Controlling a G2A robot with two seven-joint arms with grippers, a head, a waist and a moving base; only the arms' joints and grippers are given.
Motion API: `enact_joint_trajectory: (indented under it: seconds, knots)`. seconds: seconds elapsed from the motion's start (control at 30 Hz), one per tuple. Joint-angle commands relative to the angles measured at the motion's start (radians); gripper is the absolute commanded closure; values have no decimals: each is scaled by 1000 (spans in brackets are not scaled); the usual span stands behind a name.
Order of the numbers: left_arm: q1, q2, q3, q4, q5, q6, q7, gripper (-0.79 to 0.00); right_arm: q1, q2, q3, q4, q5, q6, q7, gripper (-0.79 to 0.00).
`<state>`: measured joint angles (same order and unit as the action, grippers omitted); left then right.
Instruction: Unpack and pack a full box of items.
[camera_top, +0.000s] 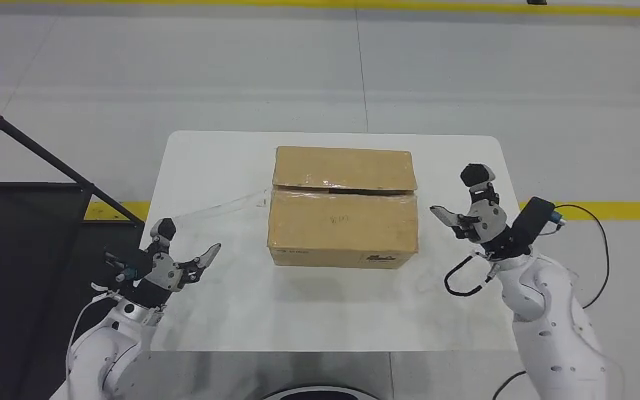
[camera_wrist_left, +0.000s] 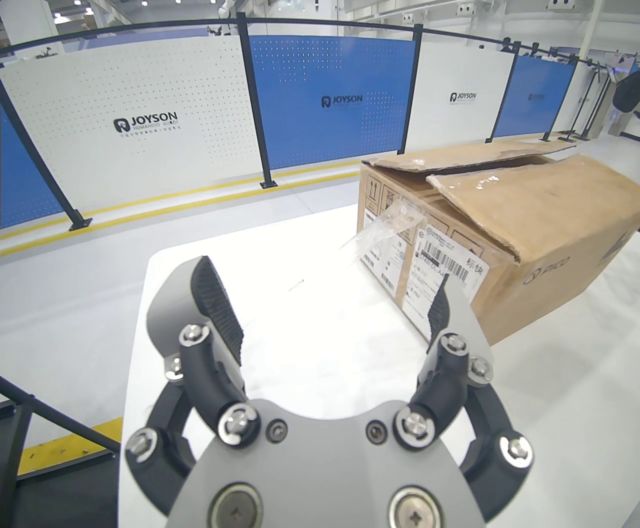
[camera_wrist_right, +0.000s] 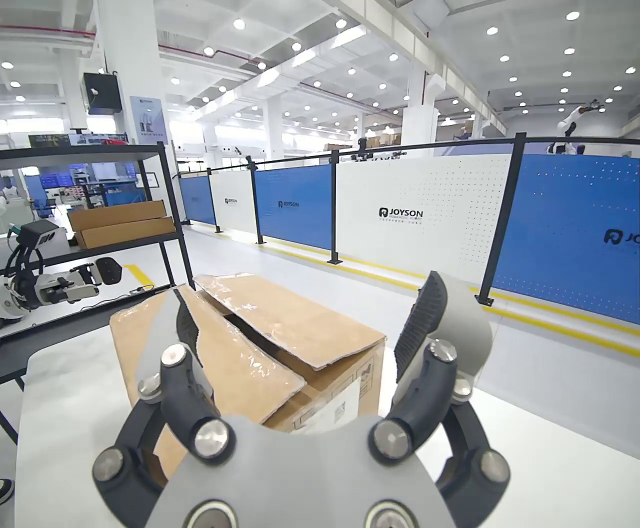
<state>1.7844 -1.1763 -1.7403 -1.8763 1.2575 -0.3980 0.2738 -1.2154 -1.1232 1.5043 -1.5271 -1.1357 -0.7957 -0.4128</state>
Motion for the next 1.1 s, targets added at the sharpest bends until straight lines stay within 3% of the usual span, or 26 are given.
enact_joint_trajectory:
  seconds: [0.0, 0.17, 0.23, 0.5, 0.57, 0.8, 1.07]
  knots:
    - [0, 0, 0, 0, 0, 0, 1, -785, 0, 0, 0, 0, 0, 0, 0, -785]
    - [-1, 0, 1, -1, -1, 2, 0, -785, -2, 0, -14, -13, 17, -17, 25, -785]
    - [-9, -1, 17, -9, -23, -14, -6, -785, 11, 1, -15, 12, 75, -32, 101, -785]
    - [-43, 1, -4, 21, -234, -118, -60, -785, 82, 35, -40, 96, 604, -217, 622, -785]
    - [-54, 2, -11, 38, -317, -143, -102, -785, 102, 54, -59, 108, 794, -208, 809, -785]
    - [-76, 6, -30, 57, -417, -169, -186, -785, 165, 105, -76, 116, 1237, -80, 1285, -785]
    - [-76, 8, -33, 62, -439, -180, -210, -785, 170, 109, -75, 116, 1271, -72, 1323, -785]
